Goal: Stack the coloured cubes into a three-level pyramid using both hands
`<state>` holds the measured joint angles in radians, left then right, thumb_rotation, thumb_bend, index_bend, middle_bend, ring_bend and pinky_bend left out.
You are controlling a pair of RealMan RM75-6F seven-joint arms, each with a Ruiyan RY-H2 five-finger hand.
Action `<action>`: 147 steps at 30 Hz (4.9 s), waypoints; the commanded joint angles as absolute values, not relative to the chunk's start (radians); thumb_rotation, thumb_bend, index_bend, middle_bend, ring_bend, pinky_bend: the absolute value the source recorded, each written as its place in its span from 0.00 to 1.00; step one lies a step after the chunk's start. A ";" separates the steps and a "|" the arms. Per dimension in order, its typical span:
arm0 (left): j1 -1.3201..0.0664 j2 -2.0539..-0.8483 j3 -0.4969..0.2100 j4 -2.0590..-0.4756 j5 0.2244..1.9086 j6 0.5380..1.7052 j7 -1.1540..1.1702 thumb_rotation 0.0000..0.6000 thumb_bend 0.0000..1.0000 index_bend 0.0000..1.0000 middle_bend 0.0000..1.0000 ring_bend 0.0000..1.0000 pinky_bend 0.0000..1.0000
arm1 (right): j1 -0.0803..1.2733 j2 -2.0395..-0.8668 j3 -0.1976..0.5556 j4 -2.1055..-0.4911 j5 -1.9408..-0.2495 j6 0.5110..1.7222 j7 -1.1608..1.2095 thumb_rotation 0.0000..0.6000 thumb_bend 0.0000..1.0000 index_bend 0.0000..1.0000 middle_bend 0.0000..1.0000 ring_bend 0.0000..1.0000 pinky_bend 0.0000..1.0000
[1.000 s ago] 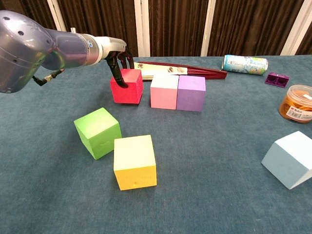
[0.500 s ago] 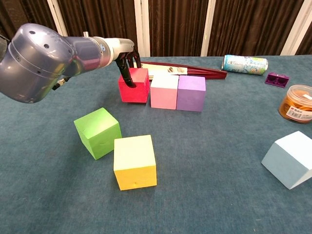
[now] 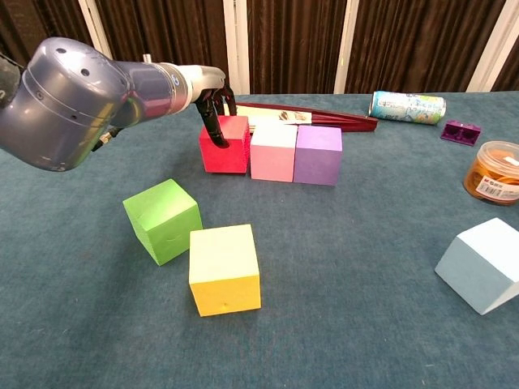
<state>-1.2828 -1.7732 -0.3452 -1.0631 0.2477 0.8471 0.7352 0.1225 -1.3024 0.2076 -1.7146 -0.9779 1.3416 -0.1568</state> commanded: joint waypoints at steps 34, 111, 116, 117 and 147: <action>-1.282 -1.801 -0.370 -1.038 0.252 0.847 0.759 1.00 0.34 0.35 0.32 0.00 0.01 | 0.122 -1.292 0.208 -1.722 -0.970 1.338 -0.150 1.00 0.27 0.10 0.03 0.00 0.00; -1.284 -1.593 -0.354 -1.350 0.219 0.911 0.922 1.00 0.29 0.08 0.03 0.00 0.00 | 0.123 -1.280 0.205 -1.728 -0.974 1.335 -0.142 1.00 0.27 0.10 0.03 0.00 0.00; -1.178 -1.444 -0.401 -1.570 0.423 0.985 0.741 1.00 0.29 0.08 0.03 0.00 0.00 | 0.124 -1.277 0.193 -1.735 -0.991 1.330 -0.148 1.00 0.27 0.10 0.03 0.00 0.00; -1.144 -1.410 -0.405 -1.617 0.483 1.004 0.695 1.00 0.29 0.08 0.03 0.00 0.00 | 0.125 -1.276 0.189 -1.734 -0.996 1.328 -0.150 1.00 0.27 0.10 0.03 0.00 0.00; -0.315 -1.132 -0.020 -1.657 1.434 1.564 -0.123 1.00 0.29 0.13 0.07 0.00 0.00 | 0.247 -1.174 0.064 -1.716 -1.388 1.177 -0.131 1.00 0.27 0.10 0.04 0.00 0.00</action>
